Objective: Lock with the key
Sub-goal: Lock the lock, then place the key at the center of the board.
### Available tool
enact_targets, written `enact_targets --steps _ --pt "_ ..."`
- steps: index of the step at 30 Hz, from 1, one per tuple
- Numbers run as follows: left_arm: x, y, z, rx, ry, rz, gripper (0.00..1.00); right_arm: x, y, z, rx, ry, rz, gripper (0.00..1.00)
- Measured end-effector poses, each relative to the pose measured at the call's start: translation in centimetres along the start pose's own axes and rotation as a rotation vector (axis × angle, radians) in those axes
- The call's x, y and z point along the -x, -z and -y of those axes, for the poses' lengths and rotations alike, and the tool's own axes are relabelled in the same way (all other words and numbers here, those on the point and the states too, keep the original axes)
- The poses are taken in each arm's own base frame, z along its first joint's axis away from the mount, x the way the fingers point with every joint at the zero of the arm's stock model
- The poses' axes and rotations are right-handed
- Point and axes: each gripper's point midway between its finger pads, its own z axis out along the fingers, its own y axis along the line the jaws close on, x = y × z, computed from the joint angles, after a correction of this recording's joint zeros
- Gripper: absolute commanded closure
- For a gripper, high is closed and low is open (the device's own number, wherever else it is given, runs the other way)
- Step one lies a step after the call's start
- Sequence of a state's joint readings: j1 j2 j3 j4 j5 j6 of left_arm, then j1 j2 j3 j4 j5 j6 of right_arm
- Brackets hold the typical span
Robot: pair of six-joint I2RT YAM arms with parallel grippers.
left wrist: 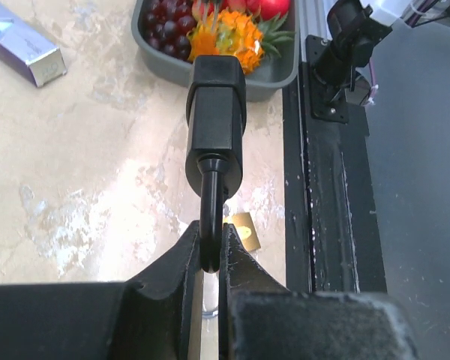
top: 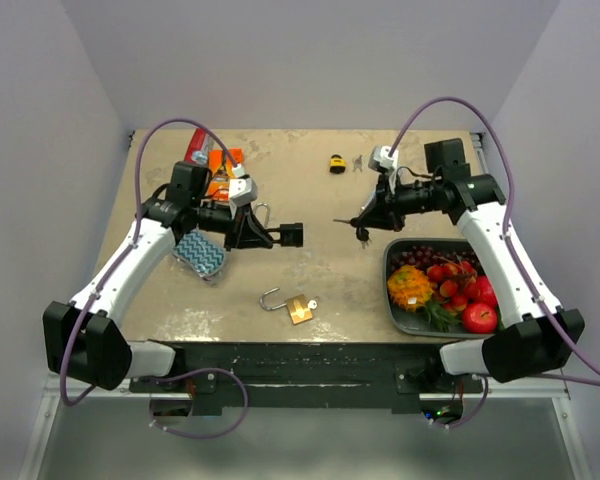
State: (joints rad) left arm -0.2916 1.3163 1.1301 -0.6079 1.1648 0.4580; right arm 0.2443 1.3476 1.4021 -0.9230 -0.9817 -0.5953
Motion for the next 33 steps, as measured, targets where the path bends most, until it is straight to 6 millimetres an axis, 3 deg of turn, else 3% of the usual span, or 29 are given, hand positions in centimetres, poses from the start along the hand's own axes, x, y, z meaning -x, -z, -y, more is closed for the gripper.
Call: enact_targets --steps 6,12,18,21,27,33 --pt "-1.2 1.2 -1.1 0.052 0.045 -0.024 1.0 0.2 1.0 4.6 -0.139 -0.078 0.035 1.0" --pt "-1.8 2.3 -3.5 0.193 0.068 -0.03 1.0 0.5 -1.5 11.0 -0.274 -0.226 0.095 1.0" --pt "-1.2 4.6 -5.6 0.341 0.094 -0.006 1.0 -1.9 -6.8 18.3 -0.37 -0.383 0.097 1.0" --pt "-0.8 5.6 -5.6 0.389 0.095 0.007 1.0 -2.7 -9.7 20.8 -0.395 -0.417 0.089 1.0" --pt "-0.1 7.1 -5.6 0.454 0.084 0.026 1.0 -2.3 -15.0 25.6 -0.421 -0.439 0.117 1.0" --pt "0.1 7.8 -5.5 0.485 0.082 0.031 1.0 -4.6 -18.3 30.3 -0.479 -0.498 0.122 1.0"
